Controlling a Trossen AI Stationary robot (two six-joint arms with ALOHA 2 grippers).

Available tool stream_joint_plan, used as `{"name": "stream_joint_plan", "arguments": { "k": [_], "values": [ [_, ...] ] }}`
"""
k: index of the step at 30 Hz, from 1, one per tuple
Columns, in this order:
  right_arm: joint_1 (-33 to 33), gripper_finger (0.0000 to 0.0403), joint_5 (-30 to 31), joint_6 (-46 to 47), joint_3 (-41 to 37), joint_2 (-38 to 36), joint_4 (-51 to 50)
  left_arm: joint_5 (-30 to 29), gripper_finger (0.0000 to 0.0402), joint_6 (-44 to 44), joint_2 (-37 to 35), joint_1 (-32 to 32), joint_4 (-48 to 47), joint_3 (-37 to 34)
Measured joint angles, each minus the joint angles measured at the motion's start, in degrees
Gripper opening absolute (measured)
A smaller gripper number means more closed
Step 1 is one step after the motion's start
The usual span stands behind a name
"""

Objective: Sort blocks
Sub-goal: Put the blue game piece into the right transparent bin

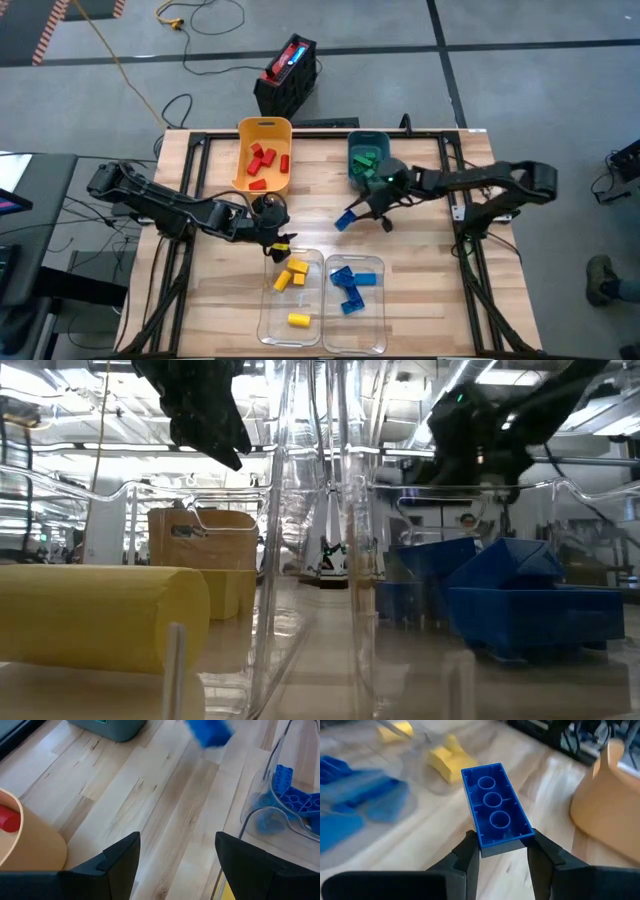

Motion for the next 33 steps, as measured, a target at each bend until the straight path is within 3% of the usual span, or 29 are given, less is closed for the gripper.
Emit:
{"name": "stream_joint_plan", "arguments": {
  "k": [6, 14, 23, 33],
  "values": [
    [6.7, 0.0134, 1.4, 0.2, 0.0, -10.6, -6.6, 0.0, 0.0251, -0.1, 0.0, -0.1, 0.0, 0.0],
    [25.5, 0.0134, 20.5, 10.7, 0.0, -17.0, -10.7, 0.1, 0.0251, 0.0, 0.0, -0.1, 0.0, 0.0],
    [40.4, 0.0133, 28.7, 21.2, 4.4, -8.8, -14.6, 0.1, 0.0251, 0.1, 0.0, -0.1, 0.1, 0.0],
    [45.6, 0.0132, 28.9, 27.2, 17.0, 3.9, -27.8, 0.1, 0.0251, 0.1, 0.0, -0.2, 0.1, 0.0]
  ]
}}
